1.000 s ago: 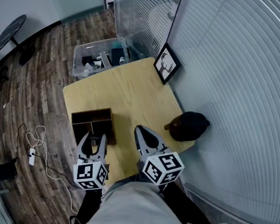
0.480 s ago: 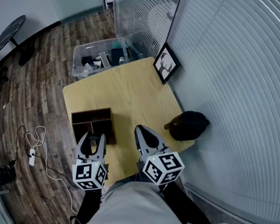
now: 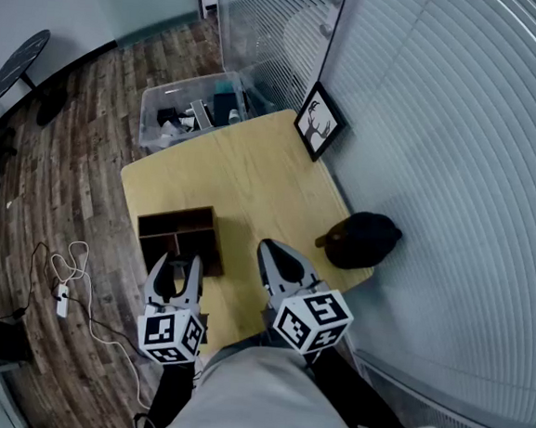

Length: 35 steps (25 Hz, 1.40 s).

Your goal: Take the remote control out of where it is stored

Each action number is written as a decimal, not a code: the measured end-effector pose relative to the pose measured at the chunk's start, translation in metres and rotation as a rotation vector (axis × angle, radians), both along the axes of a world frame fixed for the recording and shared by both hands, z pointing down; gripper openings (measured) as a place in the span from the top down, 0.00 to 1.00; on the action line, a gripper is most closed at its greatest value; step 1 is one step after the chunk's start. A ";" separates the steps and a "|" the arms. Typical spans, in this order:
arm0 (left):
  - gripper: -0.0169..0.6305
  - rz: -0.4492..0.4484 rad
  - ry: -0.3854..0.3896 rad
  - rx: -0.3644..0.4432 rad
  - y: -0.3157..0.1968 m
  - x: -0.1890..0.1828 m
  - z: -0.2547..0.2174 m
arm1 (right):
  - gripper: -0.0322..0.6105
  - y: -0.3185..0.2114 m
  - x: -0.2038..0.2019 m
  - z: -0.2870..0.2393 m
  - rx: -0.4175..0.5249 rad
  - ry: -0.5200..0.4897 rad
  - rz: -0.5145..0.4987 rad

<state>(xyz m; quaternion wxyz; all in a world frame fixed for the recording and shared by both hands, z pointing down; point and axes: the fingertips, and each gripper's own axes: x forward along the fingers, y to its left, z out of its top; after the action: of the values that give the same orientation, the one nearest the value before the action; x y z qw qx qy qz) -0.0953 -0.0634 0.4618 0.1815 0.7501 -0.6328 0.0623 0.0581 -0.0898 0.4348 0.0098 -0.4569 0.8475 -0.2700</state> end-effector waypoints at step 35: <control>0.64 0.000 0.009 0.020 0.002 0.004 -0.012 | 0.94 0.004 0.005 0.002 -0.004 0.000 0.000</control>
<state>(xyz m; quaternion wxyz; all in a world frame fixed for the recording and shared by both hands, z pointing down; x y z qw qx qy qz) -0.0915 -0.0614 0.4493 0.1768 0.7521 -0.6327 0.0524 0.0634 -0.0857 0.4365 0.0086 -0.4569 0.8470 -0.2716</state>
